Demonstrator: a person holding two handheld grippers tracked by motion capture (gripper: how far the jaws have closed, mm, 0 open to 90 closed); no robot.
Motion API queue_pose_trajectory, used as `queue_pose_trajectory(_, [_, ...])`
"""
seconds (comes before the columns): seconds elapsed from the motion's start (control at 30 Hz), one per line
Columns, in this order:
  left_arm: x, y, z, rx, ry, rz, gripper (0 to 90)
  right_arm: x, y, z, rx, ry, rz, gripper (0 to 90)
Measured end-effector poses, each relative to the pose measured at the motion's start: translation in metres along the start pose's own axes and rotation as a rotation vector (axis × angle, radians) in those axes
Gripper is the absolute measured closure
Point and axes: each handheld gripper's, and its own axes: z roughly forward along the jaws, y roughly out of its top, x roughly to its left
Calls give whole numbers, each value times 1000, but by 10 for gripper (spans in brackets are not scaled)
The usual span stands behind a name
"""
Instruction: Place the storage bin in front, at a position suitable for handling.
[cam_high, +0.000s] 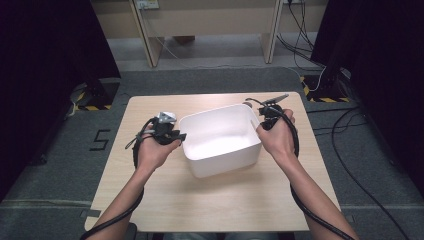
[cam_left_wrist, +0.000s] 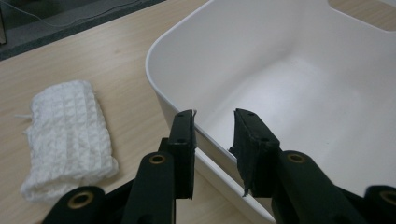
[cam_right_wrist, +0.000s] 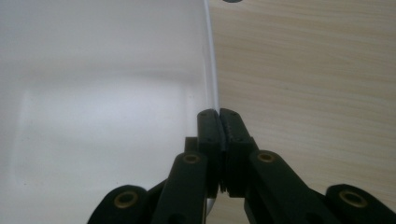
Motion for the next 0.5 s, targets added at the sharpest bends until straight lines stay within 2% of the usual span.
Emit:
queue_pose_trajectory(0.13, [11, 16, 15, 16, -3, 8, 719, -4, -3, -1, -15, 17, 8, 863])
queue_pose_trajectory(0.17, [11, 16, 15, 16, -3, 8, 726, -6, -5, 0, -24, 19, -6, 853])
queue_pose_trajectory(0.27, [18, 30, 29, 24, 1, 27, 744, -7, -8, -1, -32, 23, -27, 822])
queue_pose_trajectory(0.43, [19, 33, 34, 14, 9, 29, 756, -8, -13, 3, -20, 68, -33, 757])
queue_pose_trajectory(0.5, [19, 32, 33, 9, 13, 41, 756, -9, -14, 4, -31, 75, -37, 739])
